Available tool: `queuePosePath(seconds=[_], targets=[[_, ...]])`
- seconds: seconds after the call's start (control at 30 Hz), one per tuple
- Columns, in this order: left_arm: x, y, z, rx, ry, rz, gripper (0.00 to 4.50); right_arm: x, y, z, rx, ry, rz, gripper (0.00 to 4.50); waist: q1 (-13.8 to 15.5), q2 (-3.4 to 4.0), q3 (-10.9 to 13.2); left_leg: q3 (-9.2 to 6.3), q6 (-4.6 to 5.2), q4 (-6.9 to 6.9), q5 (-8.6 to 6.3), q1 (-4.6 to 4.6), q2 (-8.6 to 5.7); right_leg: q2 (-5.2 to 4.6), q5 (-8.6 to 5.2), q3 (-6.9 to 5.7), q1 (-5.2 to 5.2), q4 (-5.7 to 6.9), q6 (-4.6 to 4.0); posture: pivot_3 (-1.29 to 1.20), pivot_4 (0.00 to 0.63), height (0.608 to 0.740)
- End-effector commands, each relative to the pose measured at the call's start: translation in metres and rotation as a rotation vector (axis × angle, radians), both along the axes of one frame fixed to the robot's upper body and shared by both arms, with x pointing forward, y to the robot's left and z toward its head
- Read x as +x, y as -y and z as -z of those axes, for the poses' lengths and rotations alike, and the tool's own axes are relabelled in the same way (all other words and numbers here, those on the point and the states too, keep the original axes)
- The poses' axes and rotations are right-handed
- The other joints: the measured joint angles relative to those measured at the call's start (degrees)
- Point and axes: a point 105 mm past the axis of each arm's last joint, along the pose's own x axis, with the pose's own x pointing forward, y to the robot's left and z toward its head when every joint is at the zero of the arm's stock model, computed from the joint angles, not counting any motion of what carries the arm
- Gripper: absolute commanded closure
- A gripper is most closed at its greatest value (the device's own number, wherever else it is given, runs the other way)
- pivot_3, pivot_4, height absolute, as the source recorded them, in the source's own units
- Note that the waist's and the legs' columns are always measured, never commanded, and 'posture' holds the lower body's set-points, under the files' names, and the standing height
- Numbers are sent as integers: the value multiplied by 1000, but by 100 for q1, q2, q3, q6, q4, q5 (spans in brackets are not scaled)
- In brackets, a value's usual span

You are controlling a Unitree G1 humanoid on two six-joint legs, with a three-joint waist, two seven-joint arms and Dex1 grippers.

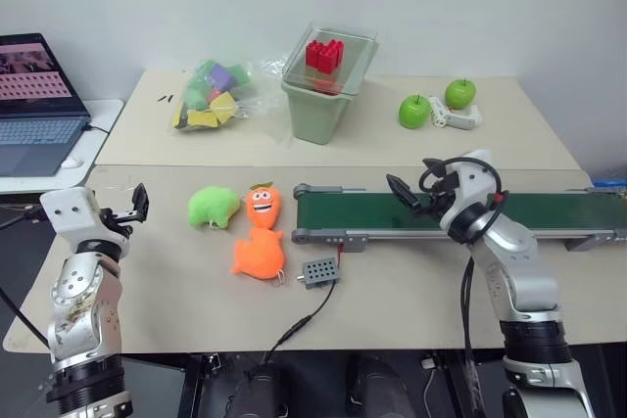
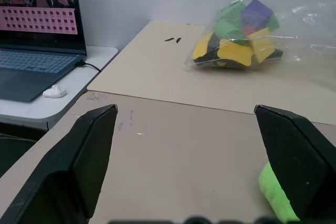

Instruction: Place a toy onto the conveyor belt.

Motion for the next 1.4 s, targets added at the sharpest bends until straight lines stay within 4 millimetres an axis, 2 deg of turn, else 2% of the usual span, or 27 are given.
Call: queuePosePath(seconds=[0.03,0.13,0.27,0.33,0.43,0.53,0.6,0.73,0.83,0.97,1.03,1.23,1.4], targets=[[1,9,-7,-25,31,42,27,-1,7,-16,-4,69,21,0,-1,0,0,0,0,0,0,0,0,0,0,0,0,0,0,0,150,740],[1,16,-2,-147,38,70,27,0,0,-19,-81,91,-12,0,7,0,0,0,0,0,0,0,-1,-1,0,3,0,0,0,0,150,740],[1,19,13,-372,26,95,27,-6,-22,-33,-115,121,-186,0,-32,0,0,1,1,2,0,0,-1,-1,0,5,-1,1,1,0,150,740],[-1,20,22,-462,19,86,27,-23,-46,-35,-153,101,-403,0,-54,0,0,2,1,2,1,6,1,3,0,9,2,2,1,0,150,740],[-1,24,31,-492,0,86,27,-50,-70,-30,-228,44,-688,0,-65,-3,-1,-2,4,0,-1,7,2,7,0,8,7,-3,1,0,150,740],[0,27,33,-512,1,87,27,-79,-83,-24,-273,-28,-921,0,-57,-5,-1,-2,7,2,-2,8,2,6,0,8,10,-4,0,0,150,740],[0,28,33,-511,-1,91,27,-90,-89,-24,-285,-50,-1005,0,-39,-5,-1,-5,8,6,-3,9,1,4,1,4,17,-4,-1,0,150,740],[-2,30,34,-524,0,94,27,-96,-94,-19,-335,-79,-1073,0,-13,-7,-3,-6,27,12,-15,21,0,-3,1,4,31,-3,-1,0,150,740],[-6,35,40,-619,-15,112,27,-94,-97,-19,-329,-70,-1066,0,12,-7,-3,-6,23,11,-14,20,0,-5,1,4,31,-5,-1,0,150,740],[-5,59,59,-895,-59,181,27,-94,-98,-19,-320,-71,-1061,0,52,-7,-3,-5,22,13,-13,16,-4,-9,1,4,30,-6,-1,0,150,740],[-2,65,65,-1015,-51,191,27,-93,-98,-18,-320,-72,-1054,0,79,-8,-2,-8,22,23,-13,16,-3,-12,1,1,33,-4,0,0,150,740],[14,66,83,-1269,-19,144,27,-91,-94,-20,-314,-70,-1015,0,70,-8,-3,-16,33,32,-20,31,-3,-12,-1,-11,62,-6,1,0,150,740],[41,77,87,-1299,-43,167,27,-92,-92,-21,-300,-72,-991,0,125,-7,-4,-17,29,31,-17,42,-7,-12,-1,-17,76,-6,1,0,150,740]])
